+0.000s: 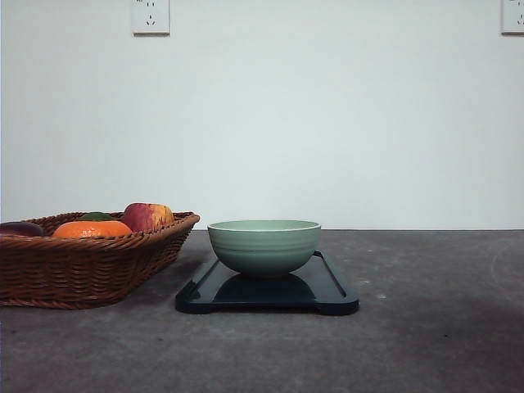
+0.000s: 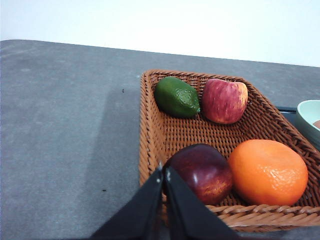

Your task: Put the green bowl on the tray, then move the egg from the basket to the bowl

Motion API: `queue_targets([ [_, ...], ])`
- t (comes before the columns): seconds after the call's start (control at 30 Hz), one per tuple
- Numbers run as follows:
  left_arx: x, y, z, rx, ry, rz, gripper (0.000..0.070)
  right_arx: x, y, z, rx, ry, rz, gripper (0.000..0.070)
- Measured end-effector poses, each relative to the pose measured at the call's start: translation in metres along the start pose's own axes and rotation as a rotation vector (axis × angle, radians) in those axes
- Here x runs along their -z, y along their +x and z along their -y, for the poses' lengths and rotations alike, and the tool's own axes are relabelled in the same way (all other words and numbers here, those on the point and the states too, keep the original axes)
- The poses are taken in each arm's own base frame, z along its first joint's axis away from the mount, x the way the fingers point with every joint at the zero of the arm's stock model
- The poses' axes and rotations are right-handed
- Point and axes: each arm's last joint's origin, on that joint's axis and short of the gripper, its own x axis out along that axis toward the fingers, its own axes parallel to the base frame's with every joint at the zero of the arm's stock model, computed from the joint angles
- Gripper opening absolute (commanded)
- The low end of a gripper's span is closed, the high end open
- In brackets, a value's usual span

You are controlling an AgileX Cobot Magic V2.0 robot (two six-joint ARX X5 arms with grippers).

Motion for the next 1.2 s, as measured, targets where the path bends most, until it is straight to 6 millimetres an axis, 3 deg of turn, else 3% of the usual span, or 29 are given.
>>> queue_targets([
  [1.2, 0.0, 0.0, 0.0, 0.0, 0.0, 0.0, 0.0, 0.0, 0.0, 0.0, 0.0, 0.0, 0.0, 0.0017],
])
